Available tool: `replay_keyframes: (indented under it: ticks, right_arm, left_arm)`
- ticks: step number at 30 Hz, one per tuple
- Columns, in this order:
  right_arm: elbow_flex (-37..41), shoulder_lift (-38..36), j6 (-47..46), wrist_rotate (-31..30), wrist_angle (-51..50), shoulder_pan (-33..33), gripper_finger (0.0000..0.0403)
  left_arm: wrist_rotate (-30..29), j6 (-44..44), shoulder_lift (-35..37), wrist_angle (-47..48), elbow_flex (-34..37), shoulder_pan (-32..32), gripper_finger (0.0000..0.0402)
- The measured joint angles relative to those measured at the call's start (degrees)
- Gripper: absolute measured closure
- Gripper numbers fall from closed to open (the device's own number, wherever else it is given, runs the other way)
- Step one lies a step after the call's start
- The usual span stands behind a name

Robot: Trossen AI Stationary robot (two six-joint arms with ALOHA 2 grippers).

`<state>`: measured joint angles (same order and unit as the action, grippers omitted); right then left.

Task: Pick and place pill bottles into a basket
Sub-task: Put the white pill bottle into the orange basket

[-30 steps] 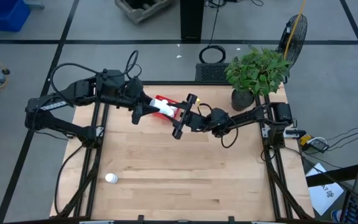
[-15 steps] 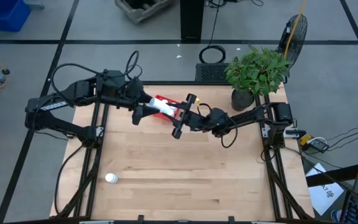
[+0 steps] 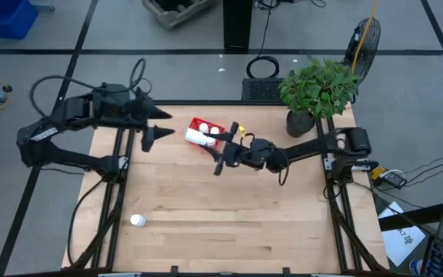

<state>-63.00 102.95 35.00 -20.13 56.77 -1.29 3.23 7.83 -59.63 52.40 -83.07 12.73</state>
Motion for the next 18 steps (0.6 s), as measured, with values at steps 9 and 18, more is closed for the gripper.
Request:
replay_keyframes:
  ticks: [9,18]
  right_arm:
    - [-4.3,-13.2,-12.8,4.0,-32.9,3.2,0.0255]
    - [-24.6,-8.1,-20.1,9.9,-65.8,9.5,0.0255]
  left_arm:
    - [-9.3,-2.6,5.3,3.9,4.8,-2.7,0.0153]
    - [-9.1,-4.2,15.2,-7.0,22.7,-3.3,0.0172]
